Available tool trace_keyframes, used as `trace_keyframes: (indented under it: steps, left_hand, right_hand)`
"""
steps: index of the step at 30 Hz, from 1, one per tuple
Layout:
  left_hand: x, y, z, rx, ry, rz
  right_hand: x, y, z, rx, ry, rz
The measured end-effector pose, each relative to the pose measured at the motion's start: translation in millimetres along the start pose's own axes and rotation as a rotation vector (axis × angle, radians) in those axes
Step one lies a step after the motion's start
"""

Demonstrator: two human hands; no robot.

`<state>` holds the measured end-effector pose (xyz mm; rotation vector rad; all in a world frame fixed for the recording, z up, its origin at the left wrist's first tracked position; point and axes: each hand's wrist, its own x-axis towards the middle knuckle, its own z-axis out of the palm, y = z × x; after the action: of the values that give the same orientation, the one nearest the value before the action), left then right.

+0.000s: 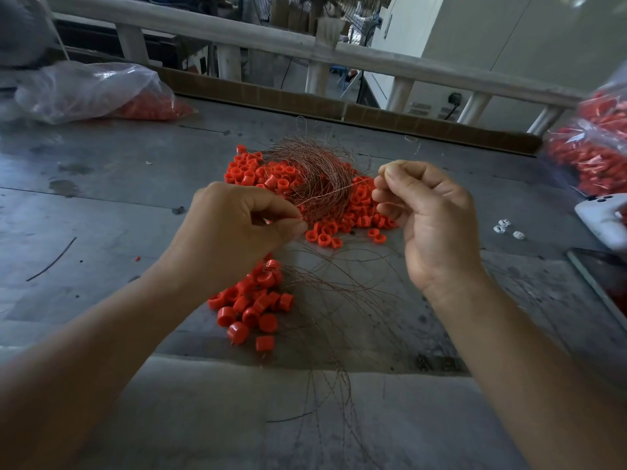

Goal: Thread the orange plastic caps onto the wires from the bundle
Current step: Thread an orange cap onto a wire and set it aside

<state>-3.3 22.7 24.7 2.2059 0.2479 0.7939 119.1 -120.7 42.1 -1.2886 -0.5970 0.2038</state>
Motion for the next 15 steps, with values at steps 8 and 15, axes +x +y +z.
trace_keyframes:
  steps: [8, 15]
  left_hand:
    - [-0.7, -2.8, 3.8, -0.018, -0.115, 0.012]
    - [-2.8, 7.2, 3.1, -0.048, -0.244, 0.053]
  right_hand:
    - [2.7, -2.8, -3.7, 0.161, 0.016, 0.010]
    - [0.1, -9.3, -1.1, 0.353, -0.096, -0.031]
